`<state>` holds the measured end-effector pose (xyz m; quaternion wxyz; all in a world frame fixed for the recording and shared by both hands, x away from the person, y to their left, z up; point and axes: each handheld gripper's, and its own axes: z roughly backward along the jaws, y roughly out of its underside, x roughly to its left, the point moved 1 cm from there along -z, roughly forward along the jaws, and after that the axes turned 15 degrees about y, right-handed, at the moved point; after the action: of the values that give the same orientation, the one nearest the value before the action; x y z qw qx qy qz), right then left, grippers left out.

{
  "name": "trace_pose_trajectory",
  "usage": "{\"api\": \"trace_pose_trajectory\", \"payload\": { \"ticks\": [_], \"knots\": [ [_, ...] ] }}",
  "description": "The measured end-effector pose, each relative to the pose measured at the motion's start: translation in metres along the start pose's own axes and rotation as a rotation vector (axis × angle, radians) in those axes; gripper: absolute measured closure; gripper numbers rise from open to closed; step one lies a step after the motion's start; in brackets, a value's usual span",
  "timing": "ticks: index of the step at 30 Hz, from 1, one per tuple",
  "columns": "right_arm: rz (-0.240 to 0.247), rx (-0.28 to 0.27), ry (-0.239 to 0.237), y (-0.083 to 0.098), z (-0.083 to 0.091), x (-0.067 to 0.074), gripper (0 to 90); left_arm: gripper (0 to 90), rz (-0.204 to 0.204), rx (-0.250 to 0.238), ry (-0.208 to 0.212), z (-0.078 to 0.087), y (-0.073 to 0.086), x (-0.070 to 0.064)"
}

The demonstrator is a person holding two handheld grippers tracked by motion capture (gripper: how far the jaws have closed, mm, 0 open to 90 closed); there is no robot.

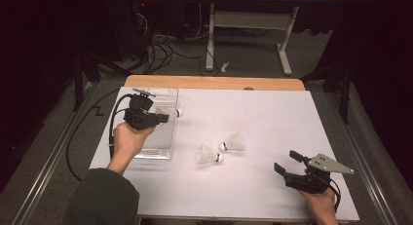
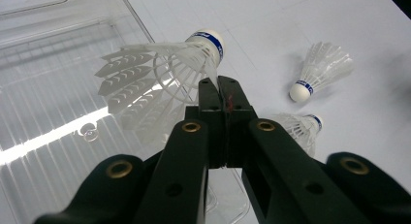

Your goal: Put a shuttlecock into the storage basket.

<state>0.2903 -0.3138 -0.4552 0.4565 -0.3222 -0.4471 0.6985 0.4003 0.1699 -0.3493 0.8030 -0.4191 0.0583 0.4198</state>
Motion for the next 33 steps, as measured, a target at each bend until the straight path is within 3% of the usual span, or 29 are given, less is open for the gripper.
{"api": "trace_pose_trajectory", "payload": {
  "ticks": [11,33],
  "knots": [
    [0.001,0.0,0.0,0.0,0.0,0.0,22.3,89.6,0.004,0.001,-0.035,0.0,0.0,0.005],
    [0.0,0.0,0.0,0.0,0.0,0.0,22.2,89.6,0.06,0.001,-0.107,-0.011,-0.004,0.028]
  ]
}}
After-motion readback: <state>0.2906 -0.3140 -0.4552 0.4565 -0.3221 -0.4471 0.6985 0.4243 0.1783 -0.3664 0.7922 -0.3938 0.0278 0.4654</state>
